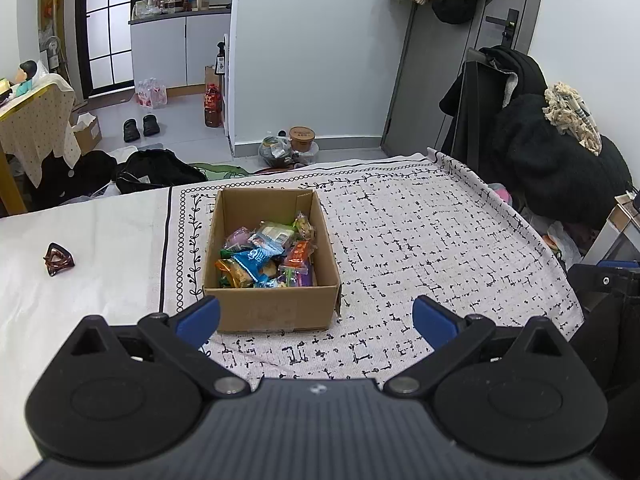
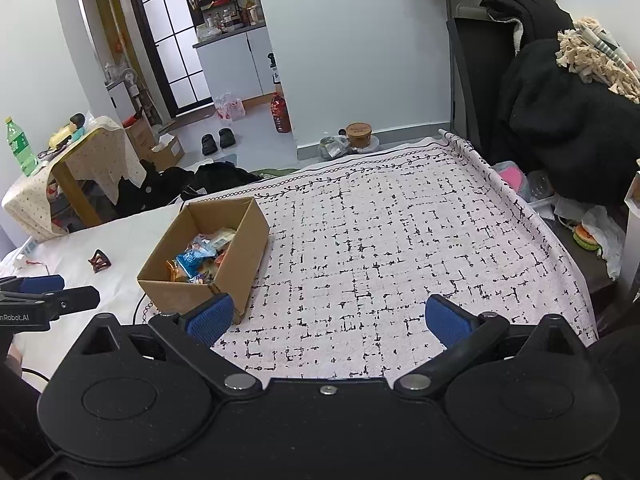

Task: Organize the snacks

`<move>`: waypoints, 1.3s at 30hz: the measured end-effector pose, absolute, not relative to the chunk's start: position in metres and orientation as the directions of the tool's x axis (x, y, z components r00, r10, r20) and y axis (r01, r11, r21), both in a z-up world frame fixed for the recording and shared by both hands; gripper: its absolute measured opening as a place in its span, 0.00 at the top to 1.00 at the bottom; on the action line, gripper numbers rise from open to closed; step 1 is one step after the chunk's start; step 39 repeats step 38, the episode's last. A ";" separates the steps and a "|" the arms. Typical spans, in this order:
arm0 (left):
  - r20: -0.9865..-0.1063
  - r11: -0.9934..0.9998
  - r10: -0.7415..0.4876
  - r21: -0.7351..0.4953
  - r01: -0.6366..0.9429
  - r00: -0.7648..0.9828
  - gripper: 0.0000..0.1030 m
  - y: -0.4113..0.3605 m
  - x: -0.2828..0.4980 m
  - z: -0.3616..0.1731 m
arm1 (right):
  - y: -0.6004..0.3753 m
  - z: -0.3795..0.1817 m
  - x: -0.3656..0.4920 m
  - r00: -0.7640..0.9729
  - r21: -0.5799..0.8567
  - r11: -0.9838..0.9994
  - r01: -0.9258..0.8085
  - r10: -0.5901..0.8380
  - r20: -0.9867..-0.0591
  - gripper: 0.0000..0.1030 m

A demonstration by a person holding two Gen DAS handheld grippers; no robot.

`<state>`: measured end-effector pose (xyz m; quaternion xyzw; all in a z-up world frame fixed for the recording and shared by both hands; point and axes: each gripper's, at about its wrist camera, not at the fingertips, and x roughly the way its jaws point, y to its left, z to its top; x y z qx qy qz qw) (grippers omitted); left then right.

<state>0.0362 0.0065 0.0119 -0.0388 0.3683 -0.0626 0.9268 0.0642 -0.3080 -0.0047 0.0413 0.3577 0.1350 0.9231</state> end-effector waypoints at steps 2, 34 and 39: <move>-0.678 0.989 -0.144 -0.117 0.088 0.721 0.01 0.007 0.036 0.012 | -0.308 -0.005 0.064 0.708 0.172 0.960 -0.219 0.278 -0.649 0.00; -0.674 0.989 -0.145 -0.123 0.083 0.724 0.01 0.009 0.037 0.015 | -0.307 -0.004 0.063 0.716 0.151 0.963 -0.221 0.266 -0.645 0.00; -0.669 0.988 -0.148 -0.123 0.088 0.728 0.01 0.008 0.036 0.014 | -0.307 -0.004 0.063 0.716 0.152 0.964 -0.220 0.266 -0.646 0.00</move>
